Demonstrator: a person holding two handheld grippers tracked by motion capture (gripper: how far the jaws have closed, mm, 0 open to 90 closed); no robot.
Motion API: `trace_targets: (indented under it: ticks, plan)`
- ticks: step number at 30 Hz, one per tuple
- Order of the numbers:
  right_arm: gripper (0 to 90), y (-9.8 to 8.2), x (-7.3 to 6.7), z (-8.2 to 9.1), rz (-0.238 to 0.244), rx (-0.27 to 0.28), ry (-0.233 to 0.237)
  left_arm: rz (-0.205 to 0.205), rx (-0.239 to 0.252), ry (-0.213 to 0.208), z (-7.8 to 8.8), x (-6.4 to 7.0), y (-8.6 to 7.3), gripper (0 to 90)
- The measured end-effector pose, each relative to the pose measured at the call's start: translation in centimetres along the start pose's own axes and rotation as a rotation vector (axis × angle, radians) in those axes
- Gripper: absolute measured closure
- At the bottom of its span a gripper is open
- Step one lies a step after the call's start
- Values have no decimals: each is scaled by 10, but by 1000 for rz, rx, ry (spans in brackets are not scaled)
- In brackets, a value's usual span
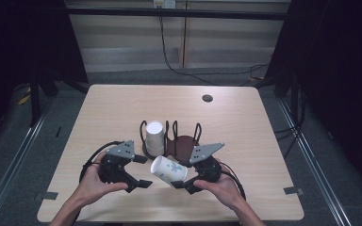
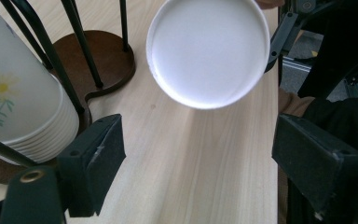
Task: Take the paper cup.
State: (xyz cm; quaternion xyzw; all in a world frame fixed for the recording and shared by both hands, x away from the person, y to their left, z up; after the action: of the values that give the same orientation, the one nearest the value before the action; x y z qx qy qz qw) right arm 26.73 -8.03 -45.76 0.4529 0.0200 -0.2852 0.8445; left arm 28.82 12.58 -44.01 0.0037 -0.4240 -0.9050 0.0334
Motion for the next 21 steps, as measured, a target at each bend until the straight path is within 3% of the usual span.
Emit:
trace_targets:
  ticks: [1, 2, 3, 4, 6, 7, 15, 18, 21]
  plan:
    - [291, 2, -1, 0, 14, -39, -6, -4, -10, -5, -2, 0, -1, 172]
    - [291, 2, -1, 0, 14, -39, -6, -4, -10, -5, -2, 0, -1, 171]
    - [292, 4, -1, 1, 29, -82, -8, 4, -15, -12, -4, 0, -3, 171]
    - [292, 4, -1, 1, 29, -82, -8, 4, -15, -12, -4, 0, -3, 171]
    - [294, 8, -2, 3, 51, -132, -28, 1, -23, -14, -7, 1, -3, 171]
    - [295, 9, -1, 3, 63, -144, -33, -17, -39, -21, -8, 1, -3, 171]
    - [296, 10, 3, -1, 64, -225, -20, -22, -48, -20, -10, 2, -4, 179]
    - [295, 14, 5, 2, 49, -212, -5, -25, -53, -20, -9, 2, -4, 179]
    - [297, 18, 7, 5, 72, -240, -20, -19, -53, -23, -10, 1, -4, 179]
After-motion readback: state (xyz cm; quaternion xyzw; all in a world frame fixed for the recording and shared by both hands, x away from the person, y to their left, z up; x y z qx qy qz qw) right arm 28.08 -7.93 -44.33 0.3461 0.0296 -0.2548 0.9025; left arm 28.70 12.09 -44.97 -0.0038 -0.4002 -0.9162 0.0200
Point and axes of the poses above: each handheld gripper's, and its own axes: z roughly backward along the jaws, y roughly out of its top, x roughly to its right, the point moved 5 cm from there along -z, roughly forward along the jaws, and after that the axes turned 10 degrees about -z, right-handed, at the moved point
